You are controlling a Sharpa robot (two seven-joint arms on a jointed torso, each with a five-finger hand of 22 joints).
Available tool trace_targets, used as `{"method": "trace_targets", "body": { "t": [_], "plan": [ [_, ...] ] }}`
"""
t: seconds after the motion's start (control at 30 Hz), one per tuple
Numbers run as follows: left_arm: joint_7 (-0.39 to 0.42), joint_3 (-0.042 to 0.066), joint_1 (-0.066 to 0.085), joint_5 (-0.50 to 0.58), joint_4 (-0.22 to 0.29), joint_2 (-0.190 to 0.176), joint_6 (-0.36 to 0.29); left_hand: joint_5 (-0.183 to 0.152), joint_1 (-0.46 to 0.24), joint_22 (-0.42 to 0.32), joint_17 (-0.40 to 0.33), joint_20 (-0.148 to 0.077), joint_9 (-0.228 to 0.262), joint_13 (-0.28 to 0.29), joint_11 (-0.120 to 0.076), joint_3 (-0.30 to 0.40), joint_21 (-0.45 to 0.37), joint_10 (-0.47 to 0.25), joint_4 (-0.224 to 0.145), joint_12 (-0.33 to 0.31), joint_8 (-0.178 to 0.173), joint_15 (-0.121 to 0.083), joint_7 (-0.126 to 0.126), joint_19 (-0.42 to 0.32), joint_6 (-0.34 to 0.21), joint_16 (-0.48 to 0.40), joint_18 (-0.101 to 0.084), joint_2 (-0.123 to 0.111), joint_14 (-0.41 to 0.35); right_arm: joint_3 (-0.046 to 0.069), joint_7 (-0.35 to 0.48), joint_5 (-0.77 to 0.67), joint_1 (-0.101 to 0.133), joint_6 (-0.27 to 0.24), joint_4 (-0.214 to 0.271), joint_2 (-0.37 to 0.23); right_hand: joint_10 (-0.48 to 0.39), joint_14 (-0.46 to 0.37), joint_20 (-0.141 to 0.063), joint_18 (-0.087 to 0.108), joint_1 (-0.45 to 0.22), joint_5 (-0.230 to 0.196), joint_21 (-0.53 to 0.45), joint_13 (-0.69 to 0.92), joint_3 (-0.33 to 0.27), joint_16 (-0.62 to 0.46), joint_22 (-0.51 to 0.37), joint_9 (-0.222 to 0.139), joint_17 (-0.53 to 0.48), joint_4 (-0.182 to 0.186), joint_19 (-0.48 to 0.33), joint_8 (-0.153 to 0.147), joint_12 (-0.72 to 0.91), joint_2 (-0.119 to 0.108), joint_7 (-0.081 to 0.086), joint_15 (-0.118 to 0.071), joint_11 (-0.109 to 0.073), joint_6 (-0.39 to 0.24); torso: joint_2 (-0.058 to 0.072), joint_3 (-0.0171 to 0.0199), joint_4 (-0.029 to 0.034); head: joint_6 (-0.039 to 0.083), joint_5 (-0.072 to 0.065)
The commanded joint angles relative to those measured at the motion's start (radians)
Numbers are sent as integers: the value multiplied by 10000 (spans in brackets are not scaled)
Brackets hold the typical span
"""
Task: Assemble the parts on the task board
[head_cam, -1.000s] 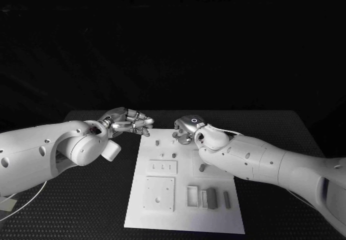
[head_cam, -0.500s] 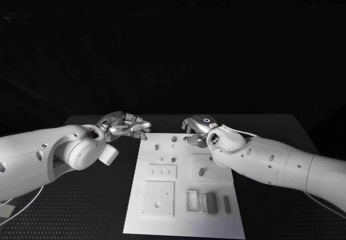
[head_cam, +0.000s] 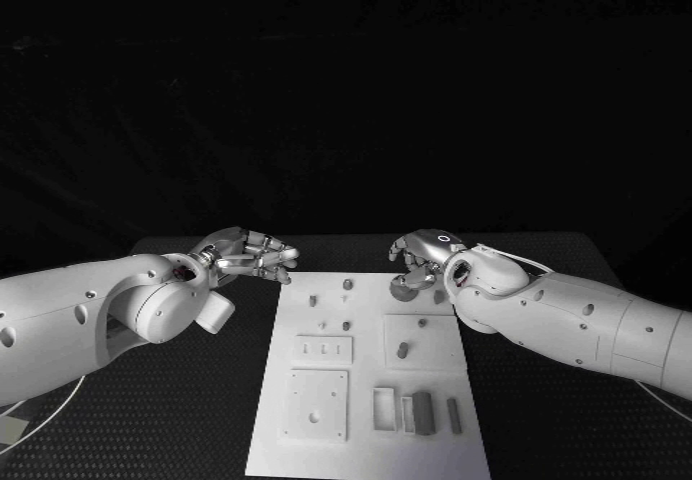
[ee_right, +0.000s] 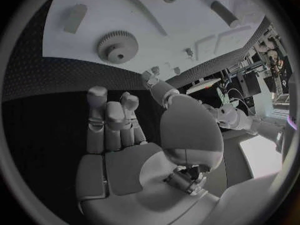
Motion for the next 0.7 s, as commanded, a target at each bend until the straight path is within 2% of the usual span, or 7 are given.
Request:
{"method": "trace_targets", "body": {
  "t": [0.03,0.17,0.37,0.7],
  "plan": [
    [138,4,7,17,-2,22,145,-6,-22,14,11,15,-18,12,-3,55,-65,50,2,-67,-45,1,1,54,32,-56,22,-56,65,0,143,-54,2,996,25,-27,-51,89,-105,823,-135,39,101,287,-38,142,228,18,94,32,35,-28,414,54,99,35,42,-10,13,3,25,-17,-39],
    [97,4,7,17,-1,18,51,-6,-24,14,14,16,-19,12,-2,55,-67,51,5,-70,-48,2,3,52,29,-60,21,-54,64,-2,57,-138,1,1108,-2,-55,-68,92,-136,823,-291,35,172,410,-258,233,228,-14,159,-28,36,-124,633,109,128,63,70,-193,8,-22,20,-44,-72],
    [104,4,7,15,0,12,84,-6,-31,16,20,17,-22,14,-2,59,-69,55,8,-77,-52,3,5,55,27,-68,21,-42,67,-6,9,-203,-25,1322,-309,-7,-130,71,-159,823,-399,38,225,448,-366,287,217,-99,204,-34,22,-306,757,151,175,106,114,-536,1,-36,38,-80,-95],
    [101,5,7,13,5,-2,80,-6,-35,18,28,17,-24,16,-2,59,-71,60,7,-84,-56,4,7,56,27,-76,21,-43,70,-16,57,-216,-102,1475,-665,38,-143,72,-171,823,-444,39,256,454,-376,327,214,-91,231,16,24,-282,821,179,207,138,147,-512,2,-44,41,-135,-107]
  ]
}}
